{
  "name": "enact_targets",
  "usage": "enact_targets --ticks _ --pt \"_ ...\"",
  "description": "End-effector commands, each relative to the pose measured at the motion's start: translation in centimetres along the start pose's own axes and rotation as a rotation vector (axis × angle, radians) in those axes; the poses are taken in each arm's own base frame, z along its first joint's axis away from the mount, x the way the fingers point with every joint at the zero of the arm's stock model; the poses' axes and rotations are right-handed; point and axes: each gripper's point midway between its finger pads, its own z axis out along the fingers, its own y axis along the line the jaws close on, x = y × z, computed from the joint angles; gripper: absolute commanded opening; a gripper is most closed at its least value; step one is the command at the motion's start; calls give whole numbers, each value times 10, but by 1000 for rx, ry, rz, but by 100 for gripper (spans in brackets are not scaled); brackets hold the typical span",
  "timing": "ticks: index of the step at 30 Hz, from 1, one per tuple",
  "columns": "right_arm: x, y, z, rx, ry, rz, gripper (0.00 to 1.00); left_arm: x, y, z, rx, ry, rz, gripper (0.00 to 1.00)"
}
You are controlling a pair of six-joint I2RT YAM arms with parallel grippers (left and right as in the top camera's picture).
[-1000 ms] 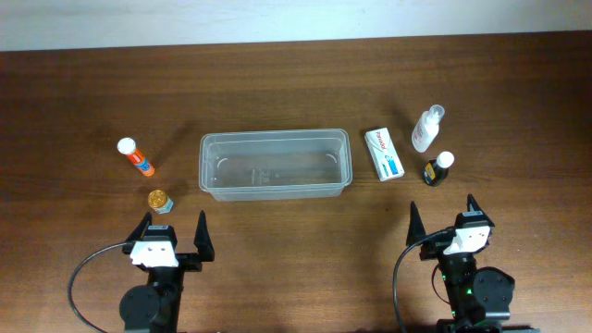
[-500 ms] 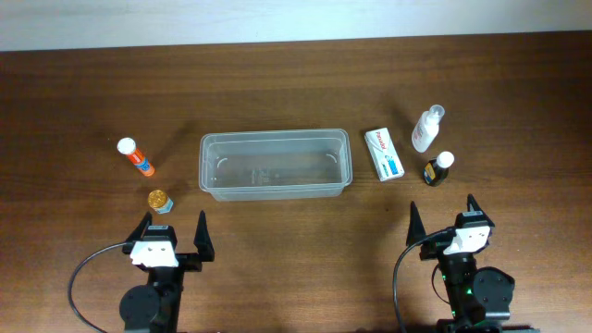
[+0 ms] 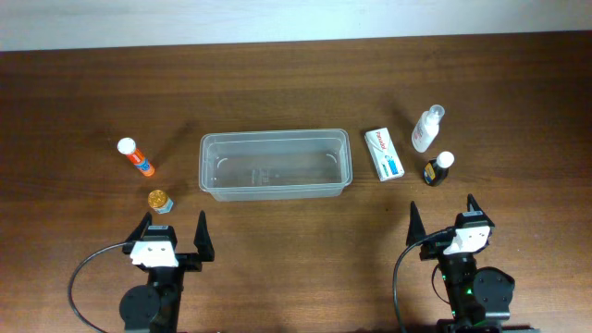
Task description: Pack container
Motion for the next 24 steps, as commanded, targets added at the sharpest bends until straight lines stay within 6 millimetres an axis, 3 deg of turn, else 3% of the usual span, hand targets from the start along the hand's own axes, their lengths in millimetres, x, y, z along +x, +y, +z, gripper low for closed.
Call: enact_targets --ticks 1,16,24 --pt "2 3 0 -18 2 2 98 1 2 0 -8 -5 15 99" --pt "-1 -1 0 6 -9 6 98 1 2 0 -8 -5 15 99" --pt "-39 -2 -5 8 -54 37 99 1 2 0 -8 -5 15 99"
